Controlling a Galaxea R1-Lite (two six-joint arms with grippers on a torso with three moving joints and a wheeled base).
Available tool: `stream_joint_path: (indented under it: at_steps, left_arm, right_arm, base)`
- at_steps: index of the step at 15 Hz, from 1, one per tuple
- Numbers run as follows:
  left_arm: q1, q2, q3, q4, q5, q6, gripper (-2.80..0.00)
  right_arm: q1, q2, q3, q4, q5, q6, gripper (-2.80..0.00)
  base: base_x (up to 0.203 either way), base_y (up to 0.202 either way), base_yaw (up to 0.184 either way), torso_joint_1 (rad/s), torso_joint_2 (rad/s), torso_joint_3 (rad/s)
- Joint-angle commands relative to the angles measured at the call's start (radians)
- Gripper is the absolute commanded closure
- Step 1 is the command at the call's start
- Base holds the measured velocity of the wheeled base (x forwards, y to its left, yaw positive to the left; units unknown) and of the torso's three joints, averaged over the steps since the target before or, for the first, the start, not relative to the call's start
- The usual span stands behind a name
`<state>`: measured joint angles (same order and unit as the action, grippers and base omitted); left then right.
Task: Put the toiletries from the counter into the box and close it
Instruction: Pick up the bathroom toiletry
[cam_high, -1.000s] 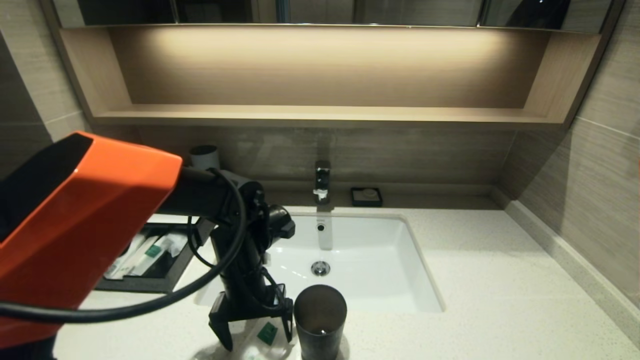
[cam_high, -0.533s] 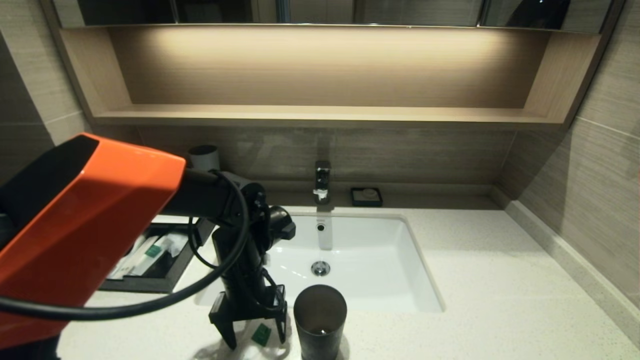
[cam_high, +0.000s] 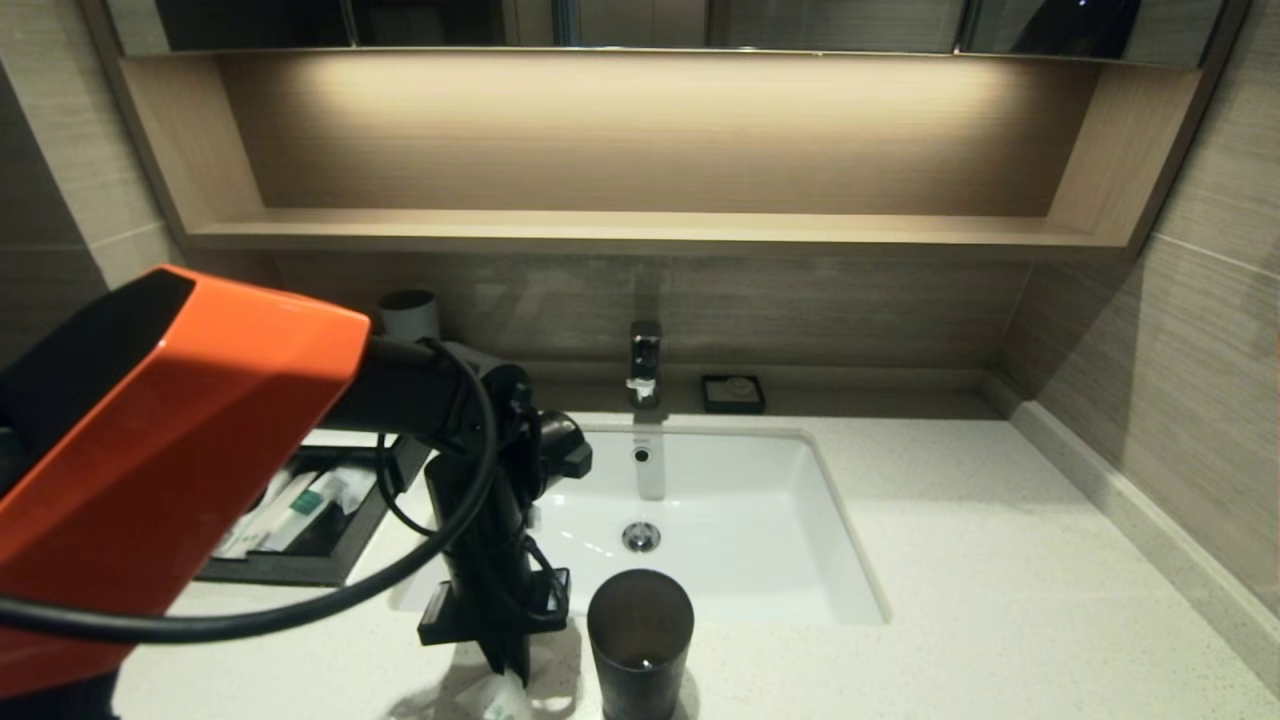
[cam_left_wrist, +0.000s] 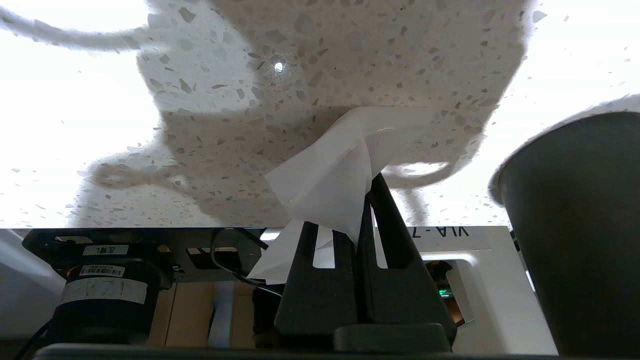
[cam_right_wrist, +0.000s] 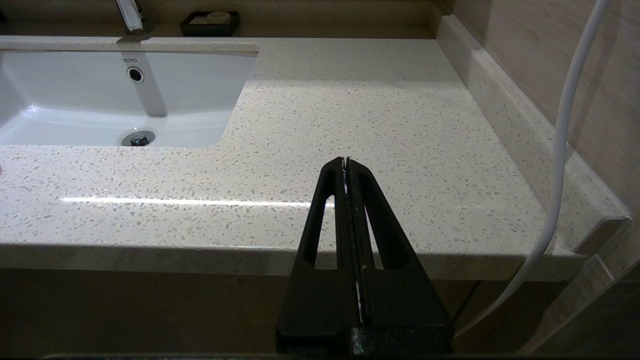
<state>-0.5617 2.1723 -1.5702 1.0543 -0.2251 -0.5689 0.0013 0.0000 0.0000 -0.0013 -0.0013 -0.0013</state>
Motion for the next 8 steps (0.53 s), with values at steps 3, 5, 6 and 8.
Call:
stream_joint_path:
  at_steps: [3,5,6,8]
  left_arm:
    - [0.000,-0.025,-0.001,0.006,-0.002,-0.003,0.00]
    - [0.002,-0.047,-0.002,0.007,-0.001,-0.004,0.00]
    - [0.002,-0.067,-0.002,0.007,0.000,-0.005,0.00]
    - [0.010,-0.110,-0.013,0.009,0.005,-0.010,0.00]
  right_arm:
    - [0.000,0.000,0.002,0.000,0.000,0.000,0.00]
    - [0.000,0.000,0.002,0.000,0.000,0.000,0.00]
    - [0.000,0.000,0.002,0.000,0.000,0.000,0.00]
    - [0.000,0.000,0.002,0.000,0.000,0.000,0.00]
  base:
    - [0.000,0.000,0.000,0.000,0.00,0.000]
    - [0.000,0.000,0.000,0.000,0.00,0.000]
    - [0.000,0.000,0.000,0.000,0.00,0.000]
    - [0.000,0.000,0.000,0.000,0.00,0.000]
